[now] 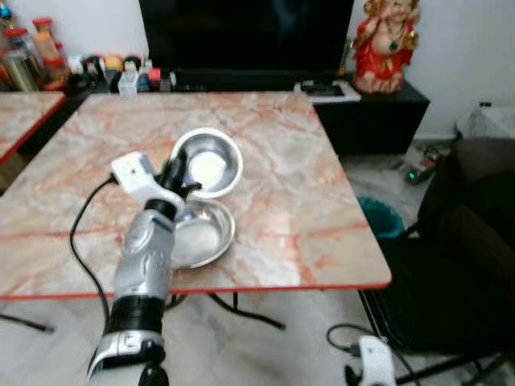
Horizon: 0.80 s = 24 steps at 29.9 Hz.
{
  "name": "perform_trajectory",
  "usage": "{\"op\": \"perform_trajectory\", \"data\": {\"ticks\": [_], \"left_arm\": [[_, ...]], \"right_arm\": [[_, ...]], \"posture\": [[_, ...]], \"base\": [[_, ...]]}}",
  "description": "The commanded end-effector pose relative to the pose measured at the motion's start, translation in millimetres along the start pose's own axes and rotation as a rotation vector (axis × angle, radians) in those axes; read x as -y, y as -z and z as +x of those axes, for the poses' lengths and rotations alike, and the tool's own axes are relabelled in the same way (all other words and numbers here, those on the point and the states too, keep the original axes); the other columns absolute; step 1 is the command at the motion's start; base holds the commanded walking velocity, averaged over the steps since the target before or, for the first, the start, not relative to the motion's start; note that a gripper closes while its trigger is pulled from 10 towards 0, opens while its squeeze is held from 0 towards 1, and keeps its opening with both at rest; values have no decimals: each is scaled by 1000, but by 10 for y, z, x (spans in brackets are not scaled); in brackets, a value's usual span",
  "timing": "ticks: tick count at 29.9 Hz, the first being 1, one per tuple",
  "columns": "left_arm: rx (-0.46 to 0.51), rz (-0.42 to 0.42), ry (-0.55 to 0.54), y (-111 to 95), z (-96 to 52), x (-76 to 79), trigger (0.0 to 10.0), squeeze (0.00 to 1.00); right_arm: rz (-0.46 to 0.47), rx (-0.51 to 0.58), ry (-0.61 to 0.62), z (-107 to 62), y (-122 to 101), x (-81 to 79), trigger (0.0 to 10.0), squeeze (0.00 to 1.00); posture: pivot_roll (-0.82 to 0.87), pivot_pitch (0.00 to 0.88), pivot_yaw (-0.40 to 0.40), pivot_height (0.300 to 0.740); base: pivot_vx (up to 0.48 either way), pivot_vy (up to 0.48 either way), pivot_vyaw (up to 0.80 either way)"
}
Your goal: Setting the table
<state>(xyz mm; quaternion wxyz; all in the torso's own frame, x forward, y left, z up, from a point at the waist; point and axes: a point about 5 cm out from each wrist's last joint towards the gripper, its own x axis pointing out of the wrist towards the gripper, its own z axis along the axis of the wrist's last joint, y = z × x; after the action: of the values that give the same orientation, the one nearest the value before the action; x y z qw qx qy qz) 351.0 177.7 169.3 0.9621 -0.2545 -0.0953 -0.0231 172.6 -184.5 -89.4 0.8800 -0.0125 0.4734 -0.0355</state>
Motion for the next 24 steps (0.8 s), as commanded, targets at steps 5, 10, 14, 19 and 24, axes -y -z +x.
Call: {"op": "perform_trajectory", "data": {"ticks": [5, 10, 14, 19, 24], "left_arm": [[-89, -23, 40, 30, -32, 112, 10000, 0], [-183, 6, -62, 114, -61, 34, 10000, 0], [-216, 14, -93, 139, -67, -5, 10000, 0], [-334, 3, -72, 269, -97, 29, 10000, 0], [-438, 6, -80, 417, -134, 54, 10000, 0]], "right_arm": [[-7, -15, 16, -15, 62, 80, 10000, 0], [-14, -35, 15, -25, 119, 87, 10000, 0], [-13, -36, 15, -26, 125, 94, 10000, 0], [-14, -31, 19, -22, 97, 118, 10000, 0], [-11, -24, 21, -18, 74, 117, 10000, 0]], "posture": [[30, 0, -15, 740], [30, 0, -18, 740], [33, 0, -23, 740], [26, 0, -27, 740], [19, 0, -25, 740]], "base": [[0, 0, 0], [0, 0, 0], [0, 0, 0], [0, 0, 0], [0, 0, 0]]}}
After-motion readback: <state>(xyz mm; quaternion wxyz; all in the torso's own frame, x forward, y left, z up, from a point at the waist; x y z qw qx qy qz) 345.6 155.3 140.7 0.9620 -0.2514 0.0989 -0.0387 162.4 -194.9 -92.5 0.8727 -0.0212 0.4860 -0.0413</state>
